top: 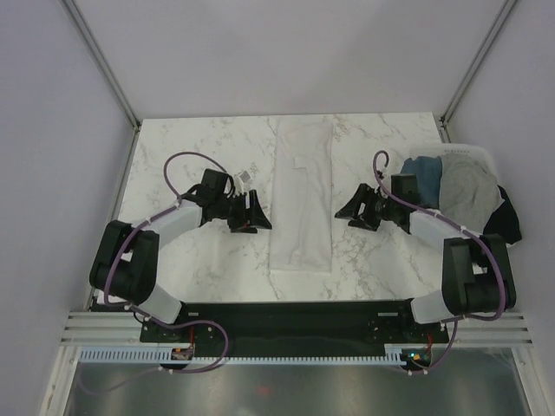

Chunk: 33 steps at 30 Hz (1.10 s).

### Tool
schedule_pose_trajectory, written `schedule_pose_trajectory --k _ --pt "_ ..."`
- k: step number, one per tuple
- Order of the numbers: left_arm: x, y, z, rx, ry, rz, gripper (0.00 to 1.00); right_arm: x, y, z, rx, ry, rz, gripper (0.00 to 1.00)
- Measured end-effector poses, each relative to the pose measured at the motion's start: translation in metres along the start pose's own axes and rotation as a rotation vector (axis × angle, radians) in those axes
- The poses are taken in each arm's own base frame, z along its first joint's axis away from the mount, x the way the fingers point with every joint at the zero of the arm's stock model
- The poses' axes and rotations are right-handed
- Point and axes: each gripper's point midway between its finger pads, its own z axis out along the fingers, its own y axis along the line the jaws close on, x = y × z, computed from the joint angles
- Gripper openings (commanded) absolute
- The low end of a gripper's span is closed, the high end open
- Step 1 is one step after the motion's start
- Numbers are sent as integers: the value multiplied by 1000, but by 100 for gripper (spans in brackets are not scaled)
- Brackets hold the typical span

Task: Fold and stack the t-shirts
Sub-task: Fold the tshirt

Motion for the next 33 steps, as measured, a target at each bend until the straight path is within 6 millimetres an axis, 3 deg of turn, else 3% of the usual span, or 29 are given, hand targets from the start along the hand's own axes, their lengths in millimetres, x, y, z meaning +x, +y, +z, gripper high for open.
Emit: schedule_pose_trajectory --k 4,9,19,33 --pt "10 5 9 8 53 -55 70 39 -25 6 52 101 82 73" --pt "18 14 18 -3 95 -93 68 71 -37 11 85 229 145 73" --pt "54 30 21 -30 171 -160 65 105 -28 6 75 371 121 70" --pt "82 8 34 31 272 -147 59 142 -31 -9 152 569 198 58"
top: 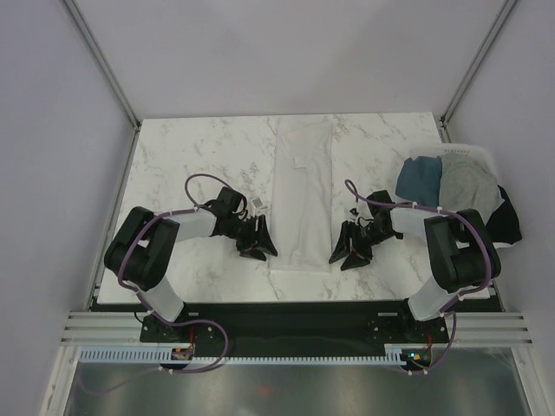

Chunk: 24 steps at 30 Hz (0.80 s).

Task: Fold and stack the t-shirts
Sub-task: Fold the tshirt

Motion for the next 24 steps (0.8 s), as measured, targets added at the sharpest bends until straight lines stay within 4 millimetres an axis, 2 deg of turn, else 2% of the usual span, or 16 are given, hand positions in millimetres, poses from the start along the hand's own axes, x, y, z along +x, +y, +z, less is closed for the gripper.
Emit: schedule_pose_trajectory --k 6,10,16,20,24 --pt "2 0 3 -1 9 -6 54 9 3 9 13 57 -21 48" --pt "2 0 3 -2 11 -9 46 10 8 16 6 95 -26 48" --pt "1 0 5 0 8 -7 45 6 13 19 6 94 -49 43" --pt "3 2 7 -3 17 -13 37 2 13 21 5 79 -62 30" --pt "5 2 10 -4 27 -15 30 -2 12 24 4 77 -63 22"
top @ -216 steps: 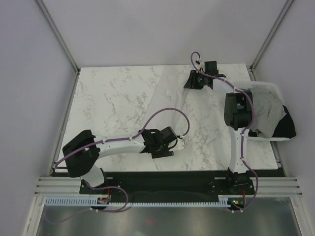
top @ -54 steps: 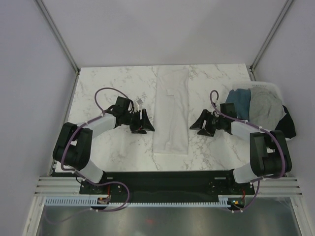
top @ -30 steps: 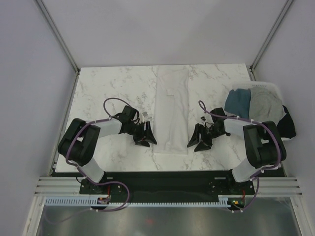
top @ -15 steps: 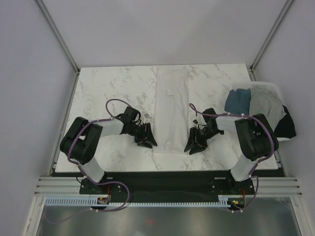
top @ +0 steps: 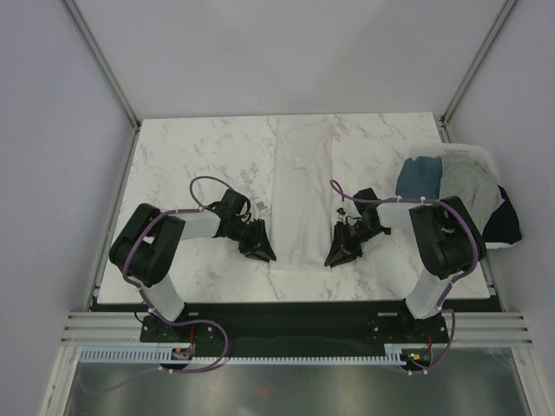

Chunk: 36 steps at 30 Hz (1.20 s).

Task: Fold and stack the t-shirts
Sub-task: Fold the tshirt

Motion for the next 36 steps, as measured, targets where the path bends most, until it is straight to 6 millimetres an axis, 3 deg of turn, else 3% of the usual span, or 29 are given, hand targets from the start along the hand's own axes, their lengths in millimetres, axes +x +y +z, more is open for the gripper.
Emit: schedule_pose_trajectory --k 3,4,5,6,15,24,31,36 --pt "1 -1 1 1 5 1 14 -2 1 1 -6 -1 -1 15" --pt "1 -1 1 2 5 1 5 -3 2 1 -11 -4 -5 13" --pt "1 -2 2 3 5 0 2 -5 3 1 -16 -7 -10 6" --pt "1 -2 2 3 3 1 2 -6 5 1 -22 -11 -15 0" --pt "-3 -10 -3 16 -17 20 2 -17 21 -6 -65 -52 -70 0" --pt "-67 -69 -38 110 -166 144 2 -35 56 -46 -133 -195 -191 0" --pt "-102 -75 -57 115 -232 151 2 -62 63 -75 -150 -276 -199 0" --pt "-132 -79 -61 115 -263 167 2 -104 80 -97 -155 -348 -257 0"
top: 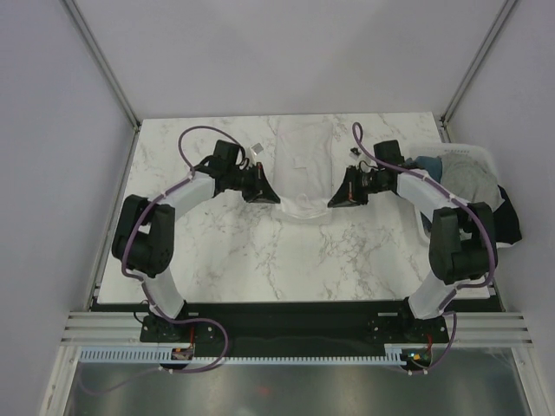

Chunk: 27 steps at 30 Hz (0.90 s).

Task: Fold and stack the t-shirts
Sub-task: Fold the tshirt

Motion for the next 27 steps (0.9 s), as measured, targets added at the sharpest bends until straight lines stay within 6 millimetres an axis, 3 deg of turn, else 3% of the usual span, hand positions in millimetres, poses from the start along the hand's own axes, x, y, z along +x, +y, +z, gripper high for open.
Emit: schedule_pose_trajectory --k 6,11,18,27 --pt "-49 5 10 1 -49 24 2 -68 4 9 -6 -82 -99 0" --pt "-89 20 18 -10 -93 21 2 -109 -9 24 3 -124 -124 0" --pt "-130 43 32 -30 -140 21 2 -141 -33 37 26 -175 -109 0" --pt "-150 62 55 -28 -147 28 2 -178 -47 51 33 -242 -137 0"
